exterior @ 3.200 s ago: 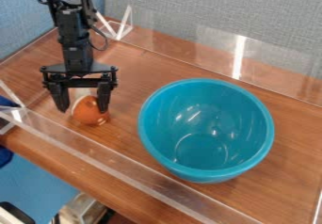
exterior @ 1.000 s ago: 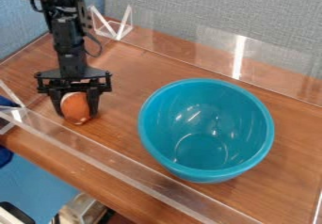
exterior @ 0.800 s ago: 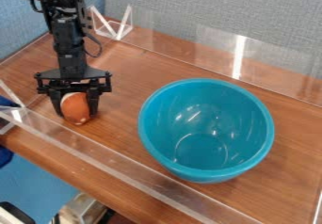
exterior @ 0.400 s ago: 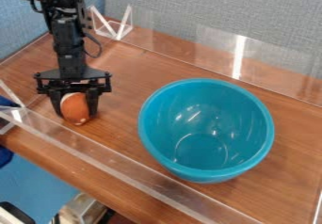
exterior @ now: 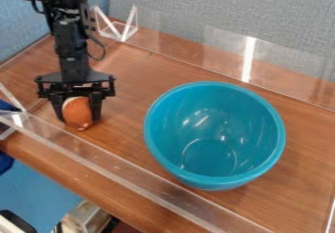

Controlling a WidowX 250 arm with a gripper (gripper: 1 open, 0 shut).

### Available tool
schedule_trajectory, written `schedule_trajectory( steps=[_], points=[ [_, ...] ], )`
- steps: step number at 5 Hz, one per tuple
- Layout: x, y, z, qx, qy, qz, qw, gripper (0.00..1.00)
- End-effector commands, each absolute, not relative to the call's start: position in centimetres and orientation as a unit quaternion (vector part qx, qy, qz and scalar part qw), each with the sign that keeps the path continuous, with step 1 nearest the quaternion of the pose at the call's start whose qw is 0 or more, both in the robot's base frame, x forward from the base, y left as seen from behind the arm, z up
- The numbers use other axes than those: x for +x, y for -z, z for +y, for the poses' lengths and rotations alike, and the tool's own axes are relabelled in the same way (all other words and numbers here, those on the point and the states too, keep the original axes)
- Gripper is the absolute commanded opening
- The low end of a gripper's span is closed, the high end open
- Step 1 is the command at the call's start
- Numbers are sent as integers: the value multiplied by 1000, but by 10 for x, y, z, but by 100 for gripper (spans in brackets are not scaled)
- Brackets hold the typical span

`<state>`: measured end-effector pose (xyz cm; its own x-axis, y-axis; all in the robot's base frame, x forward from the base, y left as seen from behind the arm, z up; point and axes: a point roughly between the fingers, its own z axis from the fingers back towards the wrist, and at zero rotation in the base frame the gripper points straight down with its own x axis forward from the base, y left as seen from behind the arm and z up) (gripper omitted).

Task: Put the mushroom in the blue bowl

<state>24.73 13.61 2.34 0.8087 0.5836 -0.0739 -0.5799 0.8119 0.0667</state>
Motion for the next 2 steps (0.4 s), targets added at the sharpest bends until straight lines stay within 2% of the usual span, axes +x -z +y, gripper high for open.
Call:
schedule_trajectory(
  steps=[1,2],
  points=[
    [252,-39,140,30,-306,16,951,0],
    [252,-38,140,32,-306,16,951,0]
  ],
)
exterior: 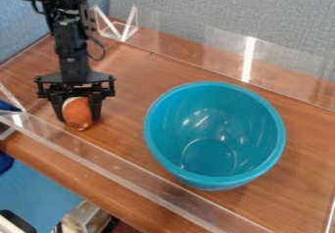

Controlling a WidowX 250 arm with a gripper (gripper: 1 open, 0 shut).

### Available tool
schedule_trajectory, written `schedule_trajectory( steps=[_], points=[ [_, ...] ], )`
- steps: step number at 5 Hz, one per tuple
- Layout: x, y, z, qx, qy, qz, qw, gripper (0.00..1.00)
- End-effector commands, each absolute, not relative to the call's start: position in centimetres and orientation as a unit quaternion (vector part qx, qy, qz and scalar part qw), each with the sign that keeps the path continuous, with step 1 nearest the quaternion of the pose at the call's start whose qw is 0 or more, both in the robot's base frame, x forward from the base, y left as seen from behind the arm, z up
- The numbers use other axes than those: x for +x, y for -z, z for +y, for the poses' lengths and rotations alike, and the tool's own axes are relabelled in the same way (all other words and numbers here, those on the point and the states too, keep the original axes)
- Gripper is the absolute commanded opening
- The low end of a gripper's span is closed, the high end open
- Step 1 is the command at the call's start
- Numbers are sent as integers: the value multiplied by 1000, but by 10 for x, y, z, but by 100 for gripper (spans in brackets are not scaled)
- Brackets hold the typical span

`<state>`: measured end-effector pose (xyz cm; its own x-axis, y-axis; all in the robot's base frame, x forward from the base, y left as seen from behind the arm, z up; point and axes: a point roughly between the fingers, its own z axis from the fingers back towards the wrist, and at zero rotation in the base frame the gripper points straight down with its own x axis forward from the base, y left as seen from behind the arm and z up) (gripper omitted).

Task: Put the mushroom in the blue bowl

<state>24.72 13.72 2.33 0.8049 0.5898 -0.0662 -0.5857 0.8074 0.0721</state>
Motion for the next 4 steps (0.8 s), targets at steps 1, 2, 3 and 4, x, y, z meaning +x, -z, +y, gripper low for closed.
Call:
schedule_trajectory(
  steps=[1,2,3,4],
  points=[
    [252,-38,140,34,-307,15,951,0],
    [252,-38,140,36,-307,14,951,0],
    [252,-37,140,37,-307,14,951,0],
    [252,-37,140,39,-307,13,951,0]
  ],
)
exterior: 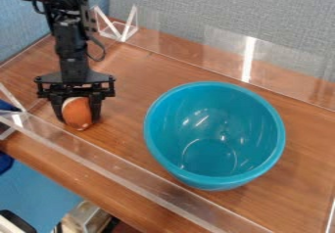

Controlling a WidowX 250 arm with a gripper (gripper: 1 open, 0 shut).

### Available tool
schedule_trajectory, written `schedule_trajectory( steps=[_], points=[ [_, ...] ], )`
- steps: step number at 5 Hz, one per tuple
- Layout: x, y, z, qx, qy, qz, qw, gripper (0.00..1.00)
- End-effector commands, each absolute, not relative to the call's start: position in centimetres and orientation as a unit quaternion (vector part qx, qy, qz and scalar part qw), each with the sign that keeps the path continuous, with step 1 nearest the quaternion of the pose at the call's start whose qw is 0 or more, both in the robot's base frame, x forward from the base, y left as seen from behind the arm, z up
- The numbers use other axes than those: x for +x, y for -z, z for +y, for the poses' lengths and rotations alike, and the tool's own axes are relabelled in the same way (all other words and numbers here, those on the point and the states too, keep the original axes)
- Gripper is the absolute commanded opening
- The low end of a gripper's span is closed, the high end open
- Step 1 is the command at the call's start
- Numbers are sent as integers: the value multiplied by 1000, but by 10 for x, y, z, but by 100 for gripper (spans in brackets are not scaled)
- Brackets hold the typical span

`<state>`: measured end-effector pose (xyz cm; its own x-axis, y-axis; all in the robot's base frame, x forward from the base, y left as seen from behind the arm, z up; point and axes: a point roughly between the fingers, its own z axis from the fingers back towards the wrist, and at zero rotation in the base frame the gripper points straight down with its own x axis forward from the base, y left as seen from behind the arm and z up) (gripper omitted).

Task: Put the mushroom in the blue bowl

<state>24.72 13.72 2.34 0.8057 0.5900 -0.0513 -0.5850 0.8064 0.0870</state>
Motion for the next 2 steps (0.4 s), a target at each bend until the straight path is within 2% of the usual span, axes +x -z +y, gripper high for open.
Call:
schedule_trajectory(
  steps=[1,2],
  points=[
    [252,-36,140,41,-308,12,951,0],
    [252,-35,140,43,-308,11,950,0]
  ],
)
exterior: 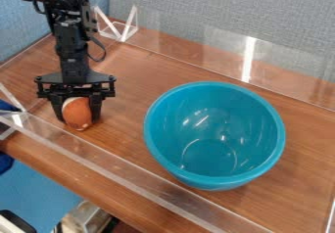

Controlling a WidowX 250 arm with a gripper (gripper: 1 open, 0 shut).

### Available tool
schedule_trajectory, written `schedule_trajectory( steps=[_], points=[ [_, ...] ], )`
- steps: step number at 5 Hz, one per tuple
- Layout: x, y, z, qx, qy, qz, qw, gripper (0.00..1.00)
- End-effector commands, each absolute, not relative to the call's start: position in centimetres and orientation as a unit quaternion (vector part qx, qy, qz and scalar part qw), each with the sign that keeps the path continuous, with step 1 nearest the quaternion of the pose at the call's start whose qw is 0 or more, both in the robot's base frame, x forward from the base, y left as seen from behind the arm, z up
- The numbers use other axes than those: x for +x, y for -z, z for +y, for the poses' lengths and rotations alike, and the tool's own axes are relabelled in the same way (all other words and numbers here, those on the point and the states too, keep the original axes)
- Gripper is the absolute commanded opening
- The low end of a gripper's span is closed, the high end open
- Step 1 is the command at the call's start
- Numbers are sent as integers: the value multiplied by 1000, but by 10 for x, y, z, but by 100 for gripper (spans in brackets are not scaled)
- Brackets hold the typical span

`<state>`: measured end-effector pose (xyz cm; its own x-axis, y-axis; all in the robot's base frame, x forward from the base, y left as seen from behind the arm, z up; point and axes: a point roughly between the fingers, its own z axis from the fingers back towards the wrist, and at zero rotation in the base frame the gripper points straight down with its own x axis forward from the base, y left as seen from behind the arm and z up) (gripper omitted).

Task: Put the mushroom in the blue bowl

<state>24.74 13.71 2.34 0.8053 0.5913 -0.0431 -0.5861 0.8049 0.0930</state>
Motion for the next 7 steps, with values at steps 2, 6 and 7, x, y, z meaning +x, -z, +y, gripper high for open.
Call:
schedule_trajectory(
  steps=[2,6,7],
  points=[
    [252,-34,139,47,-308,10,950,0],
    [251,-34,138,52,-308,9,950,0],
    [251,-35,138,53,-307,9,950,0]
  ],
)
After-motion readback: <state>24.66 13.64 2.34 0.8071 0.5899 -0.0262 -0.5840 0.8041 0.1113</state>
